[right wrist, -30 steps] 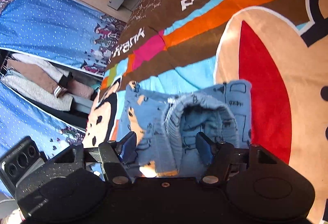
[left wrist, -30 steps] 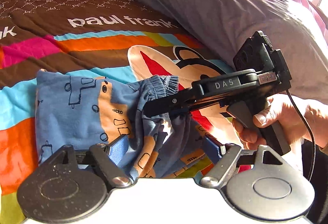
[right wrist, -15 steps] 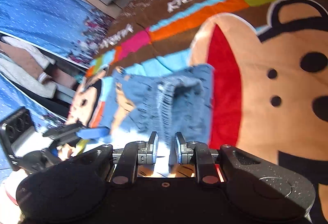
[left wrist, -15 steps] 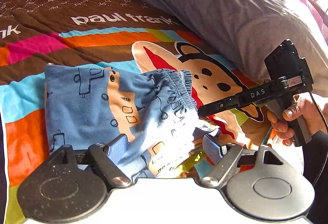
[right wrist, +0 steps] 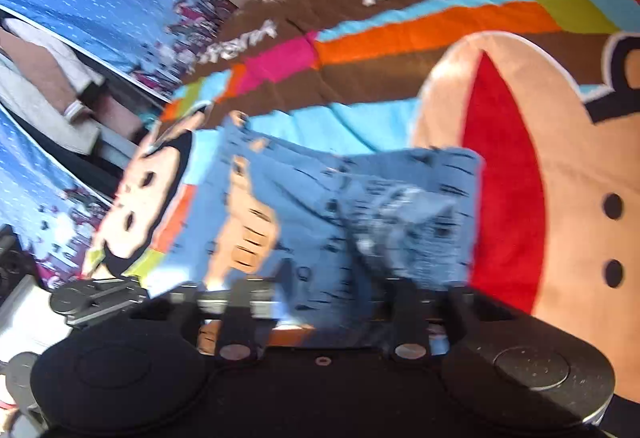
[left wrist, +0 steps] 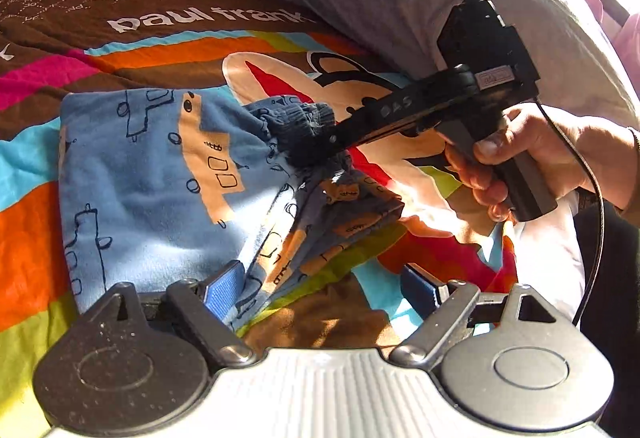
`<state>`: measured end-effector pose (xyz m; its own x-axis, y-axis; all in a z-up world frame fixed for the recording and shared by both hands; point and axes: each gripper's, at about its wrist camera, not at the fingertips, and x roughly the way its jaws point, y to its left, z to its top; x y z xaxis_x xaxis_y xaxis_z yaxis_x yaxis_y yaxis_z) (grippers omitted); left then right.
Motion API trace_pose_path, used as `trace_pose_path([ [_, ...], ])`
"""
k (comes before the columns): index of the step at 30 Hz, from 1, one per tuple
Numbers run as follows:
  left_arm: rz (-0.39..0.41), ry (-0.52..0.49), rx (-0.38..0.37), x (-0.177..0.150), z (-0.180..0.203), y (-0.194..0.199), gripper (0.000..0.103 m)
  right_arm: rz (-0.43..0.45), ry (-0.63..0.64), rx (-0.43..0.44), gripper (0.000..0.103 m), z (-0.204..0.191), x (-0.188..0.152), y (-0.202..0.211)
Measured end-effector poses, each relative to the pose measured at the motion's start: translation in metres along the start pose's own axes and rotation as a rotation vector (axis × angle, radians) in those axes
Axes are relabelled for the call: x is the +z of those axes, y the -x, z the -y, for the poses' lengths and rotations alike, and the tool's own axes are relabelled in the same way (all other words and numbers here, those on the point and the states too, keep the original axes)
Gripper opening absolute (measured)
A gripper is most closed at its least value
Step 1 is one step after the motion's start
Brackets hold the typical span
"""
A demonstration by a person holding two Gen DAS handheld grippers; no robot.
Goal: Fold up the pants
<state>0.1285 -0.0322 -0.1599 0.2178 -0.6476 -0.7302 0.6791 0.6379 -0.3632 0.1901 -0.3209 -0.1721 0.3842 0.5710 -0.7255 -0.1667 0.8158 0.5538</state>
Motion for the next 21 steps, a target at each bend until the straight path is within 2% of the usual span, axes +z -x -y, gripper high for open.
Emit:
trace_pose_path([
  [2, 0.01, 0.014, -0.015, 0.0, -0.001, 0.003, 0.088, 0.083, 0.004, 0.066, 0.031, -0.005, -0.001, 0.02],
  [3, 0.018, 0.02, -0.026, 0.0, -0.001, 0.006, 0.088, 0.112, 0.022, 0.1, 0.065, -0.014, 0.001, 0.026],
  [4, 0.028, 0.016, -0.036, 0.0, 0.0, 0.008, 0.089, 0.12, 0.043, 0.138, 0.085, -0.023, 0.005, 0.027],
  [6, 0.036, 0.002, -0.034, 0.0, 0.001, 0.01, 0.09, 0.104, 0.078, 0.213, 0.085, -0.042, 0.02, 0.011],
  [8, 0.03, 0.006, -0.02, -0.001, 0.0, 0.009, 0.09, 0.054, 0.038, 0.246, 0.084, -0.047, 0.036, -0.02],
  [10, 0.029, 0.017, -0.02, -0.002, -0.003, 0.009, 0.09, -0.005, -0.007, 0.258, 0.078, -0.043, 0.05, -0.054],
  [11, 0.029, 0.023, -0.016, -0.003, -0.004, 0.009, 0.09, -0.012, 0.006, 0.23, 0.074, -0.041, 0.056, -0.063],
  [12, 0.029, 0.031, -0.016, -0.003, -0.006, 0.008, 0.09, 0.016, 0.053, 0.16, 0.058, -0.039, 0.062, -0.067],
  [13, 0.03, 0.043, -0.018, -0.002, -0.008, 0.008, 0.09, 0.063, 0.056, 0.085, 0.053, -0.035, 0.069, -0.067],
  [14, 0.034, 0.057, -0.021, -0.001, -0.01, 0.008, 0.09, 0.093, 0.015, 0.046, 0.054, -0.026, 0.075, -0.063],
  [15, 0.039, 0.077, -0.027, 0.0, -0.013, 0.01, 0.09, 0.113, -0.035, 0.044, 0.054, -0.019, 0.081, -0.056],
  [17, 0.076, 0.111, -0.049, 0.004, -0.017, 0.018, 0.09, 0.149, -0.015, 0.117, 0.062, -0.023, 0.083, -0.035],
  [18, 0.103, 0.129, -0.065, 0.006, -0.02, 0.023, 0.09, 0.151, 0.023, 0.153, 0.077, -0.03, 0.081, -0.025],
  [19, 0.126, 0.148, -0.077, 0.008, -0.023, 0.027, 0.09, 0.142, 0.051, 0.18, 0.087, -0.036, 0.076, -0.019],
  [21, 0.162, 0.19, -0.073, 0.01, -0.031, 0.032, 0.091, 0.1, 0.076, 0.238, 0.087, -0.043, 0.061, -0.012],
])
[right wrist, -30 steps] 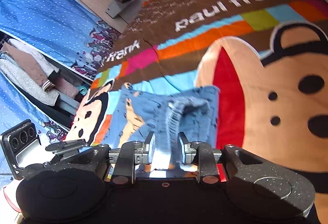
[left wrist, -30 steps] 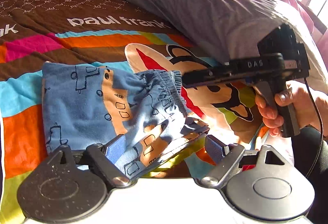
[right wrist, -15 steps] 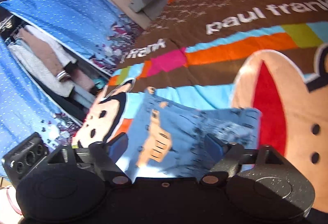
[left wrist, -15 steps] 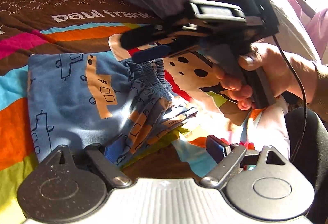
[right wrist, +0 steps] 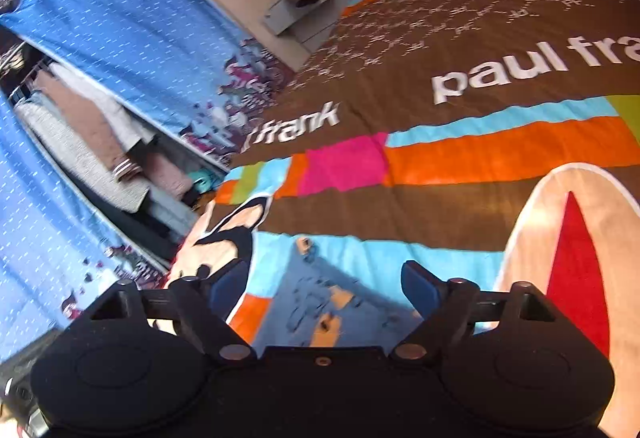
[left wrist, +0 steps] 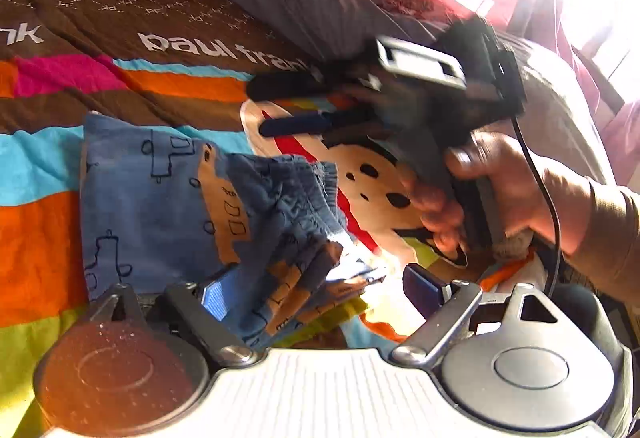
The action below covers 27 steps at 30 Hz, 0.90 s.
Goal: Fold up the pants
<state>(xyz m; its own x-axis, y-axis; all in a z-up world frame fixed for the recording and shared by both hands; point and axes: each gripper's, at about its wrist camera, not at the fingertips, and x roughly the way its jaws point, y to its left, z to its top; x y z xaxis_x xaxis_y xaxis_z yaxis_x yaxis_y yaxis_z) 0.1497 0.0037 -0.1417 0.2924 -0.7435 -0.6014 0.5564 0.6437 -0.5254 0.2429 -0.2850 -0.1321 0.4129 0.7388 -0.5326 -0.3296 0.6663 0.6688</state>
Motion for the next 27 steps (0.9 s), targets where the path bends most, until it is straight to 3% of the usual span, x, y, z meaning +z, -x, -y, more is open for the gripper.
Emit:
trace_pose_path([
  [2, -0.004, 0.018, 0.04, 0.001, -0.005, -0.001, 0.091, -0.038, -0.039, 0.003, 0.087, 0.004, -0.018, 0.002],
  [4, -0.03, 0.035, 0.063, -0.001, -0.011, -0.003, 0.091, -0.095, -0.104, -0.064, 0.084, 0.021, -0.041, 0.006],
  [5, -0.04, 0.06, 0.054, -0.002, -0.015, -0.004, 0.091, -0.098, -0.157, -0.096, 0.079, 0.031, -0.05, 0.012],
  [6, -0.042, 0.083, 0.048, -0.002, -0.018, -0.004, 0.091, -0.064, -0.234, -0.076, 0.065, 0.04, -0.059, 0.025],
  [8, -0.019, 0.111, 0.065, 0.0, -0.021, 0.0, 0.091, 0.04, -0.345, -0.031, 0.07, 0.049, -0.073, 0.054],
  [10, 0.003, 0.127, 0.098, 0.005, -0.022, 0.005, 0.091, 0.111, -0.364, -0.081, 0.085, 0.045, -0.083, 0.08],
  [15, 0.031, 0.148, 0.189, 0.01, -0.025, 0.017, 0.091, 0.121, -0.308, -0.167, 0.086, 0.036, -0.1, 0.103],
  [27, -0.001, 0.177, 0.4, 0.006, -0.054, 0.025, 0.092, 0.141, -0.366, -0.189, 0.09, 0.052, -0.119, 0.094],
])
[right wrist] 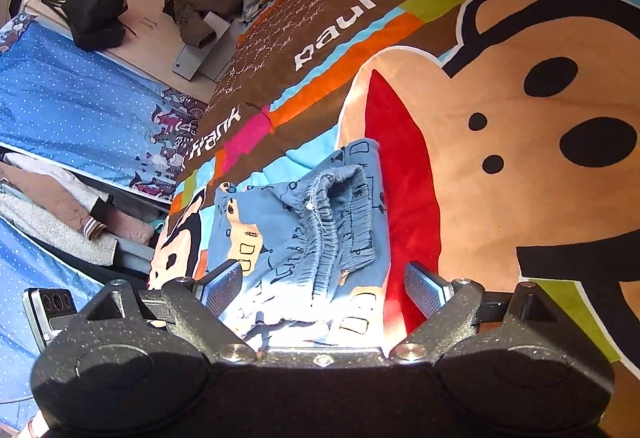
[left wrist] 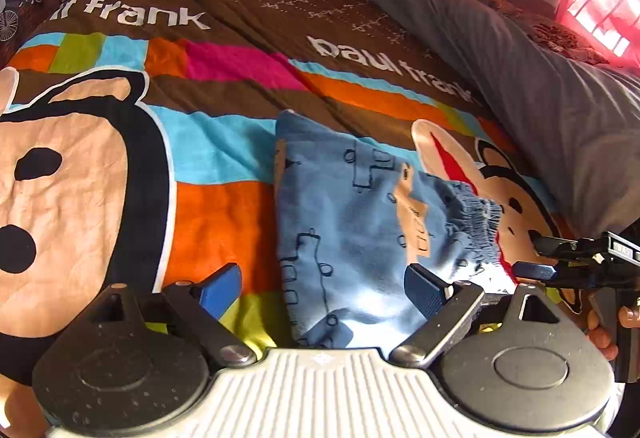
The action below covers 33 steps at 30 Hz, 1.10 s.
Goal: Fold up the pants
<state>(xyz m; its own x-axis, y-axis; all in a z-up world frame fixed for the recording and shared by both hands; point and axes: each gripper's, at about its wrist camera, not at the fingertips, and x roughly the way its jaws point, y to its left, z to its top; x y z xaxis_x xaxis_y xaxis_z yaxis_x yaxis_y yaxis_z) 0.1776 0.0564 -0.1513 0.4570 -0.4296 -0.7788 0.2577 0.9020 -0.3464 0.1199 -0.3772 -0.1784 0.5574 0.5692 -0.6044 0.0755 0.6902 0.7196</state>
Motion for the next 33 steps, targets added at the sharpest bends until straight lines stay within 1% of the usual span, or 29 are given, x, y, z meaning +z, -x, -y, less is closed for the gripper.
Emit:
trace_pose_path([
  [2, -0.022, 0.0, 0.017, 0.002, -0.005, -0.01, 0.092, 0.004, -0.008, -0.002, 0.09, 0.005, -0.001, -0.004],
  [4, -0.036, 0.001, 0.015, 0.003, -0.009, -0.018, 0.092, 0.008, -0.016, 0.009, 0.09, 0.011, -0.001, -0.007],
  [7, -0.053, -0.012, -0.013, 0.003, -0.013, -0.028, 0.093, 0.016, -0.025, 0.031, 0.09, 0.018, 0.0, -0.011],
  [10, -0.062, -0.05, -0.071, 0.003, -0.014, -0.034, 0.098, 0.019, -0.032, 0.056, 0.091, 0.023, 0.004, -0.015],
  [15, -0.056, -0.069, -0.183, 0.01, -0.011, -0.043, 0.098, 0.025, -0.043, 0.101, 0.095, 0.027, 0.008, -0.022],
  [16, -0.061, -0.072, -0.197, 0.012, -0.009, -0.047, 0.098, 0.026, -0.042, 0.108, 0.096, 0.027, 0.008, -0.024],
  [18, -0.065, -0.082, -0.202, 0.014, -0.008, -0.052, 0.098, 0.028, -0.033, 0.124, 0.097, 0.027, 0.009, -0.028],
  [21, -0.063, -0.06, -0.239, 0.016, -0.011, -0.057, 0.101, 0.029, -0.04, 0.159, 0.097, 0.029, 0.012, -0.032],
  [23, -0.066, -0.025, -0.291, 0.016, -0.014, -0.059, 0.101, 0.023, -0.052, 0.194, 0.097, 0.031, 0.015, -0.035],
  [25, -0.07, -0.007, -0.337, 0.015, -0.013, -0.059, 0.099, 0.003, -0.056, 0.236, 0.096, 0.029, 0.015, -0.039],
  [27, -0.079, -0.018, -0.366, 0.012, -0.008, -0.059, 0.097, -0.012, -0.045, 0.255, 0.096, 0.025, 0.014, -0.041],
  [29, -0.076, -0.045, -0.346, 0.011, -0.001, -0.06, 0.097, -0.016, -0.07, 0.28, 0.093, 0.027, 0.014, -0.041],
  [31, -0.076, -0.051, -0.337, 0.01, -0.001, -0.062, 0.096, -0.033, -0.108, 0.324, 0.083, 0.03, 0.015, -0.041],
  [32, -0.074, -0.039, -0.338, 0.009, -0.004, -0.063, 0.096, -0.043, -0.101, 0.312, 0.08, 0.03, 0.015, -0.041],
  [33, -0.071, -0.022, -0.342, 0.009, -0.007, -0.063, 0.095, -0.05, -0.083, 0.278, 0.072, 0.03, 0.016, -0.041],
])
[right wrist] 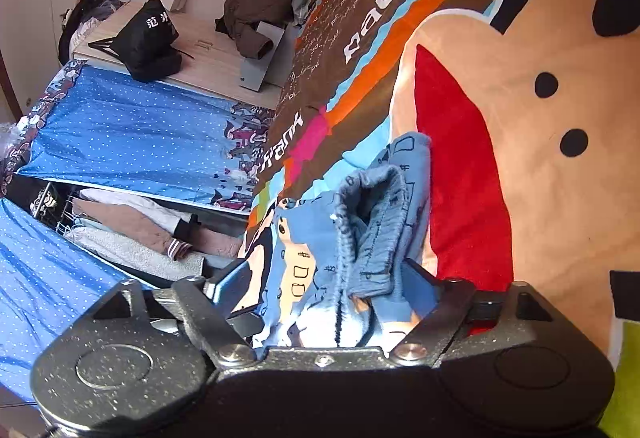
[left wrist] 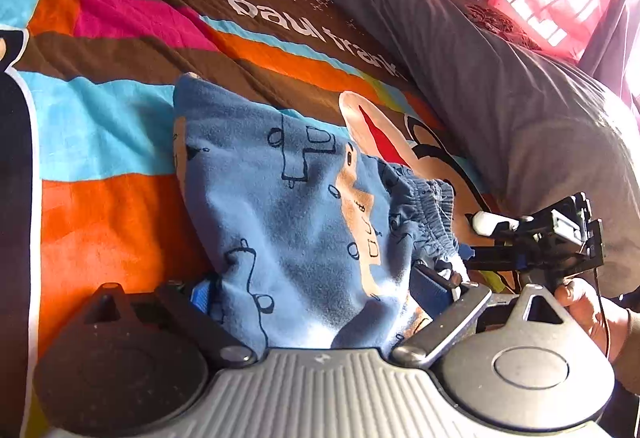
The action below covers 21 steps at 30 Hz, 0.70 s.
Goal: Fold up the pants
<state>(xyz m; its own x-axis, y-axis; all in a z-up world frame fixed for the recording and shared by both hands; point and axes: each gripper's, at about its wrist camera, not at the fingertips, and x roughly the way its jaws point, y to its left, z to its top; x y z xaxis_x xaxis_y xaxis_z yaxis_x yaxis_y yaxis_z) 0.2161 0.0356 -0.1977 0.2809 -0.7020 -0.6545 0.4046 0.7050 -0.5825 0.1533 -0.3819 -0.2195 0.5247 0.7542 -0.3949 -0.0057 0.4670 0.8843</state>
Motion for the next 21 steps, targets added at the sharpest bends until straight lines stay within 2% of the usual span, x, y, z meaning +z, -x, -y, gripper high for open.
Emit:
trace_pose_path([
  [3, 0.013, 0.045, -0.017, 0.001, -0.008, 0.004, 0.092, 0.018, -0.092, -0.069, 0.037, 0.019, 0.003, 0.007],
  [5, 0.015, 0.054, -0.025, 0.001, -0.012, 0.005, 0.092, 0.042, -0.125, -0.079, 0.036, 0.026, 0.006, 0.015],
  [9, 0.013, 0.042, -0.026, 0.001, -0.011, 0.003, 0.093, 0.023, -0.14, -0.057, 0.036, 0.034, 0.013, 0.01],
  [11, 0.014, 0.044, -0.027, 0.001, -0.011, 0.004, 0.093, 0.02, -0.176, -0.004, 0.04, 0.041, 0.021, 0.004],
  [12, 0.015, 0.045, -0.029, 0.0, -0.012, 0.004, 0.093, 0.008, -0.188, 0.039, 0.047, 0.044, 0.026, 0.0],
  [13, 0.016, 0.046, -0.03, 0.0, -0.012, 0.005, 0.093, -0.012, -0.193, 0.086, 0.06, 0.044, 0.031, -0.004],
  [14, 0.017, 0.049, -0.032, 0.0, -0.013, 0.005, 0.093, -0.032, -0.191, 0.129, 0.067, 0.043, 0.034, -0.006],
  [15, 0.017, 0.051, -0.034, 0.0, -0.013, 0.005, 0.093, -0.055, -0.187, 0.175, 0.082, 0.04, 0.037, -0.005],
  [16, 0.018, 0.051, -0.034, 0.001, -0.013, 0.005, 0.093, -0.072, -0.178, 0.201, 0.092, 0.039, 0.039, -0.003],
  [21, 0.018, 0.038, -0.03, -0.001, -0.01, 0.003, 0.096, -0.117, -0.089, 0.146, 0.093, 0.029, 0.039, -0.001],
])
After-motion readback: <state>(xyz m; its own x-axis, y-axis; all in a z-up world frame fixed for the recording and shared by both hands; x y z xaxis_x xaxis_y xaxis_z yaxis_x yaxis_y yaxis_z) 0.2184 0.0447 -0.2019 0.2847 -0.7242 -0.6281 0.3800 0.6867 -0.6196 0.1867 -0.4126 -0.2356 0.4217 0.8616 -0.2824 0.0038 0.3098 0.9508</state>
